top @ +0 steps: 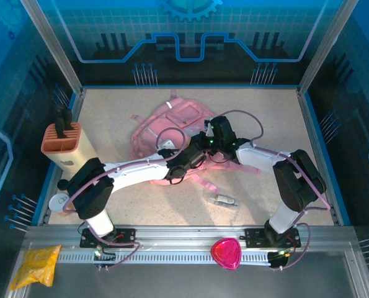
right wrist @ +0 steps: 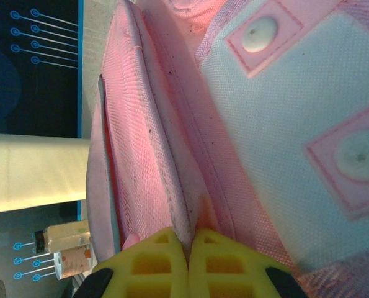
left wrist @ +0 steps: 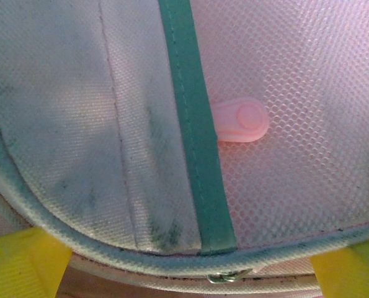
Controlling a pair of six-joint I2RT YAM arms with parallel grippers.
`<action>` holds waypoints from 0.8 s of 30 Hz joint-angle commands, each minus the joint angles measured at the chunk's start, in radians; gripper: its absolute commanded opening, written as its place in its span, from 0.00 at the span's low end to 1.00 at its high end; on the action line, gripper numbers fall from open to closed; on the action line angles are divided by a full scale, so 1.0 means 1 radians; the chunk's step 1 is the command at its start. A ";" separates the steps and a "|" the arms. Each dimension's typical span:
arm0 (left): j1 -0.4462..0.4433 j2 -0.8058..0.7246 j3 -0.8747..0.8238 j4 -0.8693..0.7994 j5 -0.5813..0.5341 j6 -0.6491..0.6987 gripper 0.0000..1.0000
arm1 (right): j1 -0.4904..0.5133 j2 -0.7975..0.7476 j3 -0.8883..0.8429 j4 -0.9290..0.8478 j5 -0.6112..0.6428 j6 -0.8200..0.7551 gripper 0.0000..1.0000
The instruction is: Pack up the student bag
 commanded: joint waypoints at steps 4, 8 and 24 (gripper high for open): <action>0.028 0.017 0.039 -0.105 -0.073 -0.037 0.83 | 0.002 -0.034 0.023 0.094 -0.044 0.002 0.00; 0.024 -0.027 -0.001 -0.149 -0.089 -0.049 0.65 | -0.005 -0.027 0.026 0.090 -0.042 -0.006 0.00; 0.018 -0.073 -0.028 -0.049 -0.019 0.100 0.40 | -0.004 -0.012 0.029 0.096 -0.044 -0.008 0.00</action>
